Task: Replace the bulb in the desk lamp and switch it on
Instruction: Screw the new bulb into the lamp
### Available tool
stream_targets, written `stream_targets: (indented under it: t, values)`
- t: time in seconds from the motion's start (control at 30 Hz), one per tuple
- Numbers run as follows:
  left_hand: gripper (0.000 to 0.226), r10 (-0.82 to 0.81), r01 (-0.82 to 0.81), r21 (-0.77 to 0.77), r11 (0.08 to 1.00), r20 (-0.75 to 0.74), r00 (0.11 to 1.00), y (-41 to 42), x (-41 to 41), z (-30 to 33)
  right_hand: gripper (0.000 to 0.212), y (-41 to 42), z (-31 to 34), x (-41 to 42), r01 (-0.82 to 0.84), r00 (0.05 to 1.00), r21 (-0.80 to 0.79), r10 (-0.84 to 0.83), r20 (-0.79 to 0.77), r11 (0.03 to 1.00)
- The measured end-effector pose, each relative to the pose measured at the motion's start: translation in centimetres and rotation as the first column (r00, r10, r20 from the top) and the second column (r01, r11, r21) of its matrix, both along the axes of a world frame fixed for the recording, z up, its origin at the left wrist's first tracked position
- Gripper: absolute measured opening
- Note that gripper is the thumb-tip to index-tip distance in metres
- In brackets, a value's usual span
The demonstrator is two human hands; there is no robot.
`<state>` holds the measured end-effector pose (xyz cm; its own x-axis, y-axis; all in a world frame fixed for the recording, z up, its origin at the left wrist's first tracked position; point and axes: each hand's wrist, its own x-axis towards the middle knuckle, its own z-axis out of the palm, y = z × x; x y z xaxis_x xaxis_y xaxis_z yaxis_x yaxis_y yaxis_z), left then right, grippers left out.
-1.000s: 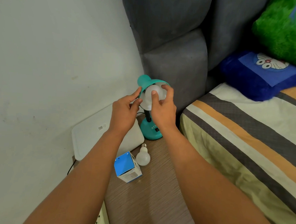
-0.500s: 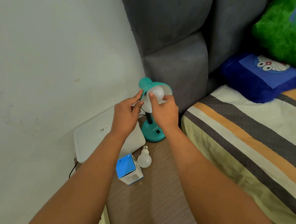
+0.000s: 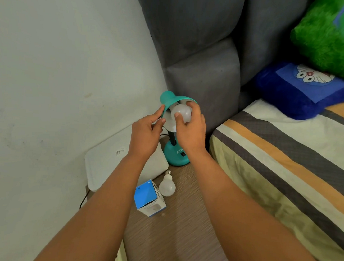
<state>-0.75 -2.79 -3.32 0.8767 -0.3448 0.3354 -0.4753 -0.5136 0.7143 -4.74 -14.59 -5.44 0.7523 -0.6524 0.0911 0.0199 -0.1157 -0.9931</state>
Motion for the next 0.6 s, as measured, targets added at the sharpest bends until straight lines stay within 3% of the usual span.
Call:
stream_targets:
  t: [0.17, 0.6]
  values:
    - [0.040, 0.000, 0.000, 0.004, 1.000, 0.008, 1.000, -0.01, -0.02, 0.10, 0.070, -0.14, 0.00, 0.10, -0.035, 0.998, -0.109, 0.029, -0.062, 0.993]
    - [0.040, 0.005, -0.005, 0.011, 1.000, 0.003, 1.000, 0.06, -0.08, 0.11, 0.061, -0.58, -0.34, 0.67, -0.037, 0.985, -0.150, 0.010, -0.175, 0.988]
